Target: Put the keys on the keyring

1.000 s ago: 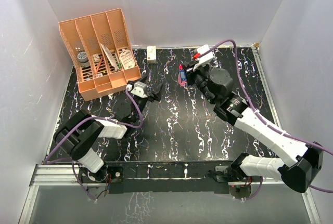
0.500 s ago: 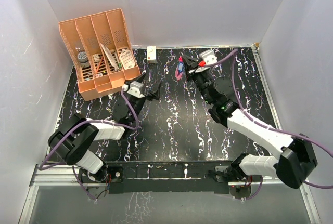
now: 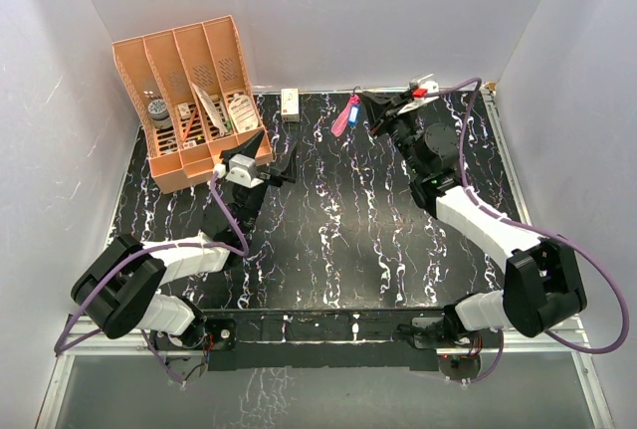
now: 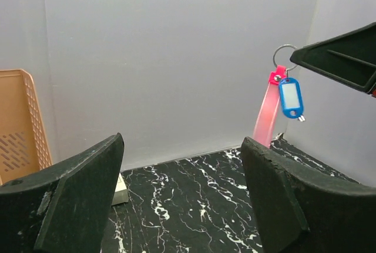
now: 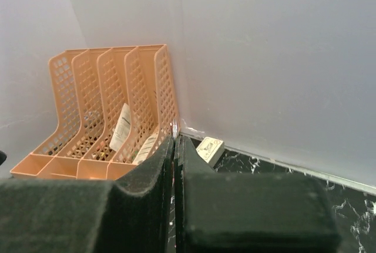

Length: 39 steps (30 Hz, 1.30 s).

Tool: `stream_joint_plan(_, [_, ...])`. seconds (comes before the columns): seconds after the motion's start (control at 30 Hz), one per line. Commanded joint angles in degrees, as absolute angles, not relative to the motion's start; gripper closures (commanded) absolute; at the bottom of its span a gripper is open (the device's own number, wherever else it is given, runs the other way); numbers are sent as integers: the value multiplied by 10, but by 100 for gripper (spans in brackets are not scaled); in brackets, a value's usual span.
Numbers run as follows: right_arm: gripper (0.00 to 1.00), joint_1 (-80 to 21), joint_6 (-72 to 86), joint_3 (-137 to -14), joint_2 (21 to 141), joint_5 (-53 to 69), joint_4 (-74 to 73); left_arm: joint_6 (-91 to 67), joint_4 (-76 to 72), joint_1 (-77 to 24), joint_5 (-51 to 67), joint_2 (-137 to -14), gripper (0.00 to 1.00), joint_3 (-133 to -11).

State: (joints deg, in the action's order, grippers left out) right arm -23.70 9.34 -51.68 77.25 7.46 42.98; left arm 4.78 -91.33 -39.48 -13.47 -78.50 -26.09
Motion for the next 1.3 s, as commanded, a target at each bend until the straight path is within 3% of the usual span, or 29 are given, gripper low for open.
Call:
stream_joint_plan(0.0, [100,-234,108,-564,779,-19,371,55,-927,-392,-142,-771,21,-257])
stream_joint_plan(0.13, [100,-240,19,-567,769,-174,328,55,-932,-392,-142,-777,21,-257])
stream_joint_plan(0.27, [100,-241,-5,-559,759,-187,329,57,-936,-392,-141,-781,21,-258])
stream_joint_plan(0.37, [100,-241,24,-565,767,-76,320,58,-936,-392,-142,-781,21,-258])
stream_joint_plan(0.53, [100,-241,138,-588,821,252,359,62,-936,-392,-146,-778,21,-254])
stream_joint_plan(0.6, [100,-241,182,-592,845,321,398,64,-936,-392,-149,-774,21,-251])
stream_joint_plan(0.67, [100,-241,168,-598,845,271,363,66,-935,-392,-152,-769,21,-248])
stream_joint_plan(0.8, [100,-246,95,-616,832,-48,232,69,-933,-391,-154,-762,21,-244])
stream_joint_plan(0.87, [100,-246,71,-606,824,-108,231,70,-934,-391,-154,-763,21,-245])
stream_joint_plan(0.93, [100,-246,63,-590,816,-58,254,69,-936,-391,-153,-768,21,-246])
stream_joint_plan(1.13, [100,-245,140,-587,840,326,339,67,-943,-391,-152,-779,21,-248])
stream_joint_plan(1.2, [100,-245,146,-583,839,285,338,67,-942,-391,-153,-778,21,-247])
stream_joint_plan(1.27, [100,-245,119,-583,830,119,288,68,-941,-391,-153,-774,21,-245])
